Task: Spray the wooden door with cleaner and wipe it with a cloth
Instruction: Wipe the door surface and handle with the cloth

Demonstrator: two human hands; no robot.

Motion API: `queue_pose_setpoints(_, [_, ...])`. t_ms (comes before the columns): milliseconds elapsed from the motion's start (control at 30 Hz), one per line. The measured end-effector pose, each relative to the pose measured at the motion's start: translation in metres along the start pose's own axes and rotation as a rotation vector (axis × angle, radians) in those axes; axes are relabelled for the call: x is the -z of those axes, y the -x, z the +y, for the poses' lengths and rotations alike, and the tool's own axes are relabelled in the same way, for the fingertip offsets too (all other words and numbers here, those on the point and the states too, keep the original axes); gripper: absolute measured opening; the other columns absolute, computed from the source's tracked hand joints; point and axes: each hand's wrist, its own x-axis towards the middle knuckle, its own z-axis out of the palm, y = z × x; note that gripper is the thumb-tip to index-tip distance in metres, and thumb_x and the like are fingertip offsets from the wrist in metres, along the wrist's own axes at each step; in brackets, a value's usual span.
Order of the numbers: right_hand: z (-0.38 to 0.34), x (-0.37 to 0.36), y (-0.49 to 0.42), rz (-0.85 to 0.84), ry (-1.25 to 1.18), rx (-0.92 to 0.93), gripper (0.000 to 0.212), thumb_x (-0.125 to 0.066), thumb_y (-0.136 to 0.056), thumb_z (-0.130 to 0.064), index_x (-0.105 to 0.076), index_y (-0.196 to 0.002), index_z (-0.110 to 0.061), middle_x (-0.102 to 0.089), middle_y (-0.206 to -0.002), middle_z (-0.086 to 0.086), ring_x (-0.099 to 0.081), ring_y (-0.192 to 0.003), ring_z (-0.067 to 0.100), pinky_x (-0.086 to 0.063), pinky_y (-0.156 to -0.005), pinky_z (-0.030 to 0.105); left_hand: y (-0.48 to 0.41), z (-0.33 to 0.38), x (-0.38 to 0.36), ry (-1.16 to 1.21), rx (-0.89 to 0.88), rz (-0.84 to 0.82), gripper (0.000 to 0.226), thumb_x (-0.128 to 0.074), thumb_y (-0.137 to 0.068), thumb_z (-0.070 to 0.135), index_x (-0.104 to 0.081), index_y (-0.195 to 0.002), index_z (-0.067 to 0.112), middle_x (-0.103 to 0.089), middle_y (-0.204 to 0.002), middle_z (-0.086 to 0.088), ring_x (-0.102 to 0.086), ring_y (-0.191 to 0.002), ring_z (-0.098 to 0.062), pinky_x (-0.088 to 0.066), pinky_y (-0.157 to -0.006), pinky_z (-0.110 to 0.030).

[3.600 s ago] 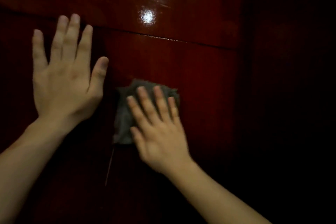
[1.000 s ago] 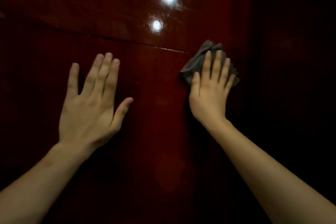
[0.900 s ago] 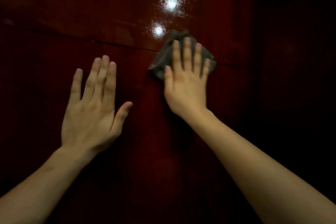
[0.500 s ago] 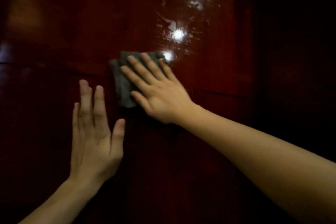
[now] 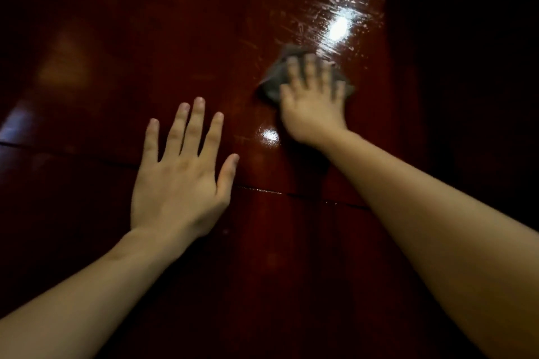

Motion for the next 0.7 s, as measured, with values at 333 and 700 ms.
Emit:
queue_pose_setpoints(333, [0.017, 0.014, -0.031, -0.019, 0.036, 0.160, 0.059, -0.020, -0.109, -0.049, -0.003, -0.164, -0.038, 0.008, -0.173, -0.004, 0.012, -0.159, 0.025, 0.006, -0.126, 0.055, -0.003, -0.001, -0.004, -0.055, -0.005, 0.033, 0.076, -0.013, -0.103, 0.055, -0.019, -0.164, 0.010, -0.013, -0.173, -0.010, -0.007, -0.162, -0.023, -0.012, -0.129, -0.056])
queue_pose_setpoints(700, [0.076, 0.015, -0.003, 0.031, -0.028, -0.262, 0.060, -0.019, -0.109, -0.044, -0.002, -0.165, -0.032, 0.009, -0.173, 0.000, 0.011, -0.159, 0.028, 0.008, -0.126, 0.055, -0.001, -0.003, 0.004, 0.059, -0.013, -0.019, 0.075, -0.007, -0.103, 0.056, -0.003, -0.165, 0.015, 0.002, -0.174, -0.005, 0.009, -0.161, -0.016, 0.000, -0.131, -0.051])
